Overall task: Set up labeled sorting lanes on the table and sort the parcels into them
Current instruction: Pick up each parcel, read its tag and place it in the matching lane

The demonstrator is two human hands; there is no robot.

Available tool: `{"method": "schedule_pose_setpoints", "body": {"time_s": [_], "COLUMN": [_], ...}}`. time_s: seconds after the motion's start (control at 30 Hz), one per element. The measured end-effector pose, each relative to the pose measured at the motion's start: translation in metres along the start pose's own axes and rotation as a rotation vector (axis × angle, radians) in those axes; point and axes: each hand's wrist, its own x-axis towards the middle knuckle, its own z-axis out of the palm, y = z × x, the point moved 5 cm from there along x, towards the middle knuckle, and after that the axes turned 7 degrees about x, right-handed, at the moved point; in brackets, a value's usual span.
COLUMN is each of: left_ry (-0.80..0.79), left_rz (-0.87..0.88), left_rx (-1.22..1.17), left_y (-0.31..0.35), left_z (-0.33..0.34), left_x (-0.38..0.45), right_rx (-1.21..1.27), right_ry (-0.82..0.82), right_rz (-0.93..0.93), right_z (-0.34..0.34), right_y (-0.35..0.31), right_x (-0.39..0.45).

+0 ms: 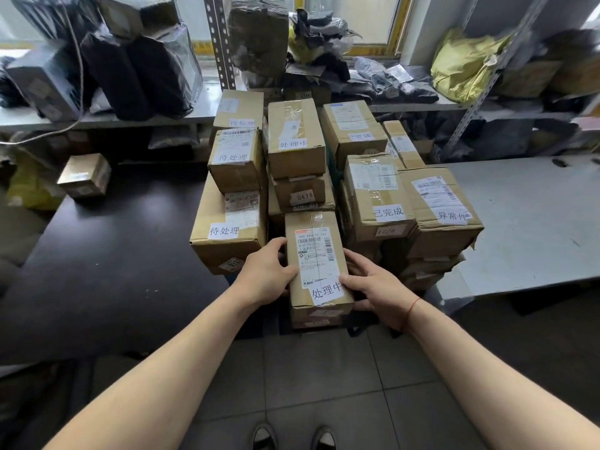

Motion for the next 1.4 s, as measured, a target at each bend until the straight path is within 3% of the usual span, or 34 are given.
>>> {"method": "schedule_pose_setpoints", "body": {"time_s": [0.2, 0.4, 0.57, 0.77, 0.93, 1.17, 1.4], "left_ry": [0.01, 0.162, 0.272, 0.41, 0.452, 0.451, 0.468], "left_rz": [-0.028, 0.127, 0.241, 0.258, 0.249, 0.07, -0.087], "left_rx": [0.049, 0.247, 0.361, 0.328, 0.407, 0.421, 0.365], "left_y": [0.002, 0.025, 0.045, 0.022, -0.032, -0.148, -0.221], "left_z": [-0.007, -0.029, -0.054, -0.105, -0.174, -0.295, -0.389], "left_x": [-0.001, -0.014, -0.034, -0.052, -0.053, -0.049, -0.007], "right_rx": [-0.123, -0.438, -0.681, -0.796, -0.799, -0.794, -0.762], "right_ry": [0.059, 0.122, 0.145, 0.108, 0.048, -0.003, -0.05], "right_rz": [-0.054, -0.286, -0.532, -0.675, -0.64, -0.54, -0.378], "right_z": [-0.001, 0.01, 0.04, 0.114, 0.202, 0.336, 0.436], "right_y": [-0.01, -0.055, -0.088, -0.107, -0.106, -0.078, -0.059], "right_x": [-0.004, -0.021, -0.035, -0.024, 0.004, 0.064, 0.152]}}
